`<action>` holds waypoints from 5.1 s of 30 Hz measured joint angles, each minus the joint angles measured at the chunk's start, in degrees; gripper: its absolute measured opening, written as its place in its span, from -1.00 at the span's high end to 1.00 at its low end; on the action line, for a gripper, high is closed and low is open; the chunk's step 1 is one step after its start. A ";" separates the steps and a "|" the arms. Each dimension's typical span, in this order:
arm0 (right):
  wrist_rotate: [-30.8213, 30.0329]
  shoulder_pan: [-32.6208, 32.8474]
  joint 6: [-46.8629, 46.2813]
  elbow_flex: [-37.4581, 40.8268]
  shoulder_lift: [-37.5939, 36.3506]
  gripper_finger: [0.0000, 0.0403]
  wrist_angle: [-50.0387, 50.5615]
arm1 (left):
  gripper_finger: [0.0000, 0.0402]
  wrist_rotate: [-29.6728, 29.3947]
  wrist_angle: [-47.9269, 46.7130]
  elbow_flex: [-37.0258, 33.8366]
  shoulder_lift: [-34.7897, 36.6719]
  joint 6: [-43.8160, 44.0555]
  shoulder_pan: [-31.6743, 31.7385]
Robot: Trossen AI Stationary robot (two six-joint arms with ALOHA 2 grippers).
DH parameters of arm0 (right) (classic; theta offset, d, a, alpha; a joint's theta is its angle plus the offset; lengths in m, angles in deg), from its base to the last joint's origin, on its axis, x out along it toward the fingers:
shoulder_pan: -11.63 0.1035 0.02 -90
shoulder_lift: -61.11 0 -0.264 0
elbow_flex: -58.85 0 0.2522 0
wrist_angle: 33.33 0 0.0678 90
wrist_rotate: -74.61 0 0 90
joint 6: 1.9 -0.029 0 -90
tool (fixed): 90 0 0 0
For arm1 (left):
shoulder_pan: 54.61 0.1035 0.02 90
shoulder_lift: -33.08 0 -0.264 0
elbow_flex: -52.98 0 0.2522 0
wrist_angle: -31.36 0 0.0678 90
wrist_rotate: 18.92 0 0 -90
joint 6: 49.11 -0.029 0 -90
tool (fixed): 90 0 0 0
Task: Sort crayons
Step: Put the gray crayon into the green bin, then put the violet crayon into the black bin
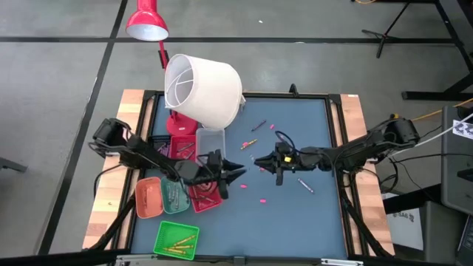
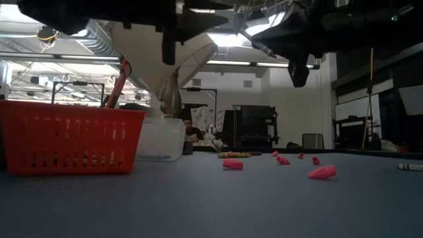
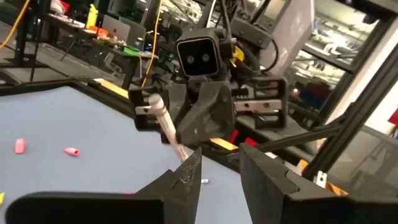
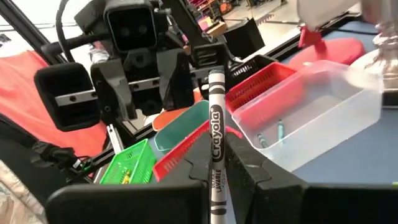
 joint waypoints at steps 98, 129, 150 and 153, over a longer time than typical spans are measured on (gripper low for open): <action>16.67 -0.17 2.43 -4.28 4.57 0.23 7.96 | 0.94 10.44 -45.93 3.25 18.59 6.80 -4.38; 1.27 -4.94 3.28 -4.26 4.59 0.22 14.49 | 0.91 14.62 -109.02 3.25 32.14 54.47 -21.87; 16.50 -29.02 18.37 -4.24 4.61 0.22 20.75 | 0.53 14.14 -110.18 3.25 32.11 54.49 -21.62; 19.43 -31.93 22.44 -4.24 4.61 0.22 21.58 | 0.53 14.12 -110.18 3.25 32.11 54.49 -21.62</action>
